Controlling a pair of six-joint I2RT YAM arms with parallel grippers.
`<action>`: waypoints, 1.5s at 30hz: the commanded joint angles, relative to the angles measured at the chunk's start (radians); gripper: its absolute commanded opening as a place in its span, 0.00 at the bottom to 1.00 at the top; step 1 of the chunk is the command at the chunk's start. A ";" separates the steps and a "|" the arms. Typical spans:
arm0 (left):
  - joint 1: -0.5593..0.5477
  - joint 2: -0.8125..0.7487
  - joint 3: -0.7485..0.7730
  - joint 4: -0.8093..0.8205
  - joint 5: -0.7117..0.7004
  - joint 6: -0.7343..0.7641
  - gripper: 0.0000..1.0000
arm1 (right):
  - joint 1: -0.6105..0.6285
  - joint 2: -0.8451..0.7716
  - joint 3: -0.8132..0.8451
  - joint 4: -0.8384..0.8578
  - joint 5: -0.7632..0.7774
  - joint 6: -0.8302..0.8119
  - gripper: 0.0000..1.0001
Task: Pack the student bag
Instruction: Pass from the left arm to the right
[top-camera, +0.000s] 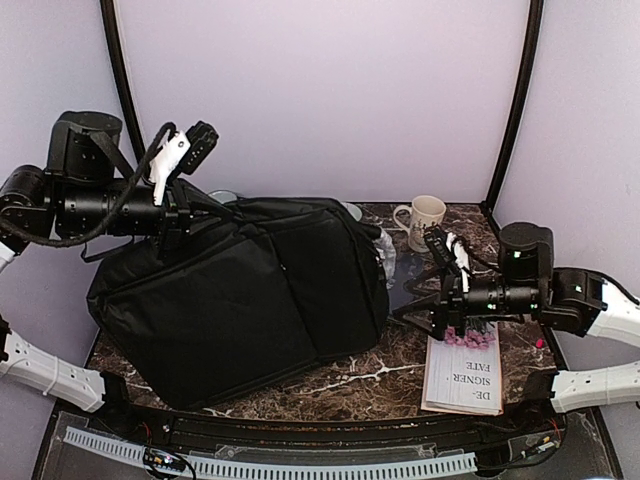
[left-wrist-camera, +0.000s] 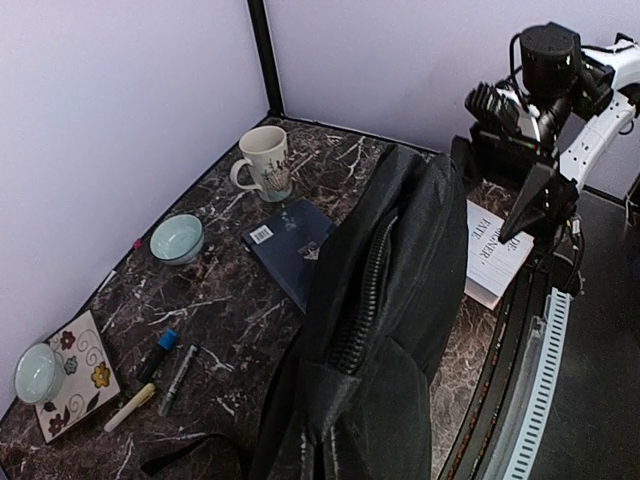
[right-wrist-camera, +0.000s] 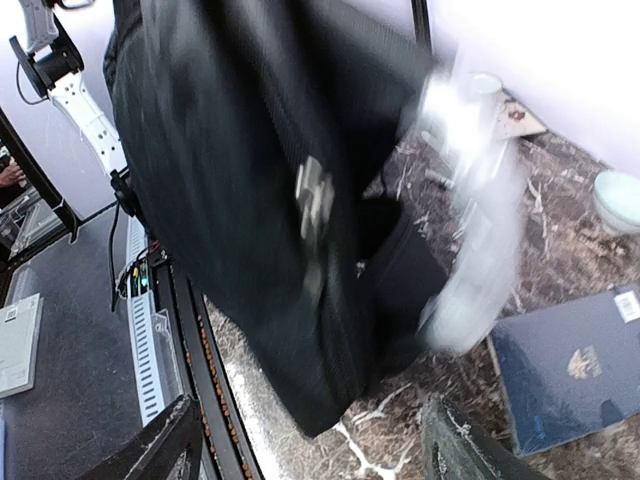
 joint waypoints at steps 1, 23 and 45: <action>0.000 -0.070 -0.048 0.167 0.078 -0.041 0.00 | 0.004 0.002 0.101 -0.035 0.036 -0.067 0.76; -0.002 0.014 -0.192 0.195 0.246 -0.093 0.00 | 0.004 0.299 0.403 -0.056 0.036 -0.257 0.92; -0.002 0.010 -0.232 0.237 0.273 -0.069 0.00 | 0.004 0.416 0.359 0.028 -0.167 -0.281 0.66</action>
